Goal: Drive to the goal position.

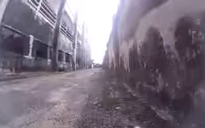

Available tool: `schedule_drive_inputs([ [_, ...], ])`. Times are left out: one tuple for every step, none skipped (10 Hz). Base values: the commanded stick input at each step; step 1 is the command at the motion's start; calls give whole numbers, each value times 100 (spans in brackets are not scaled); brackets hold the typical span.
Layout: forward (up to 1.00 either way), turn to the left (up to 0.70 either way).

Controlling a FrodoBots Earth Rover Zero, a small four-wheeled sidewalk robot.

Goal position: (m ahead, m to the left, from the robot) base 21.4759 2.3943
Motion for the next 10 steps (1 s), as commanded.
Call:
schedule_drive_inputs([
  [70, 0],
  [70, 0],
  [70, 0],
  [70, 0],
  [70, 0],
  [70, 0],
  [70, 0],
  [70, 0],
  [70, 0],
  [70, 0],
])
